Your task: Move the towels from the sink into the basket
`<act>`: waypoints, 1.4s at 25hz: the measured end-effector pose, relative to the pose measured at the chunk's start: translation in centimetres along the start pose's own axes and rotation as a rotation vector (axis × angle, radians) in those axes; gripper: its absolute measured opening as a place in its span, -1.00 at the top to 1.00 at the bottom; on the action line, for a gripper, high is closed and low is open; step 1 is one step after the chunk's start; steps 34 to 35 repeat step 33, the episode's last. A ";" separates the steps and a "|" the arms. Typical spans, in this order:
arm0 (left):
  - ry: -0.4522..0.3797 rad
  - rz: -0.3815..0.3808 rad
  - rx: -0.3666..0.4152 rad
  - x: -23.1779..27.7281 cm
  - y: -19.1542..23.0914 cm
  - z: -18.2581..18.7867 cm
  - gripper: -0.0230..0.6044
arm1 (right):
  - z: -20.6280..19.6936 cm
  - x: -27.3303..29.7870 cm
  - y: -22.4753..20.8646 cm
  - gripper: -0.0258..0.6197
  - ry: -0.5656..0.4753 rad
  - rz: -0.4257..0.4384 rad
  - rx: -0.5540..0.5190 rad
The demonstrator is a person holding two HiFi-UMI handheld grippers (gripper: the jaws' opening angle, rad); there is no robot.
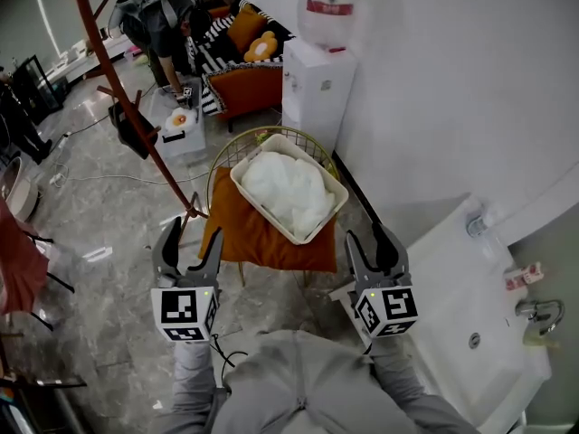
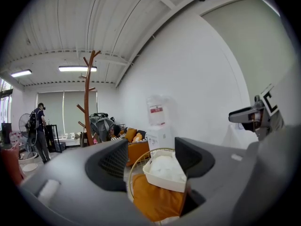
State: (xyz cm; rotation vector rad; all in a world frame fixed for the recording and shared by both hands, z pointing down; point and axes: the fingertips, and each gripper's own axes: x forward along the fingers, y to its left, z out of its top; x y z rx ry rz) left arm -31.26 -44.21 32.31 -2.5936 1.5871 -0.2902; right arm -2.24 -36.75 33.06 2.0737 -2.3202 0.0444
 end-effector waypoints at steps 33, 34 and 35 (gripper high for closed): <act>0.021 -0.012 0.011 0.4 0.2 -0.5 -0.15 | -1.2 1.4 0.9 0.31 0.065 0.024 -0.048; 0.021 -0.012 0.011 0.4 0.2 -0.5 -0.15 | -1.2 1.4 0.9 0.31 0.065 0.024 -0.048; 0.021 -0.012 0.011 0.4 0.2 -0.5 -0.15 | -1.2 1.4 0.9 0.31 0.065 0.024 -0.048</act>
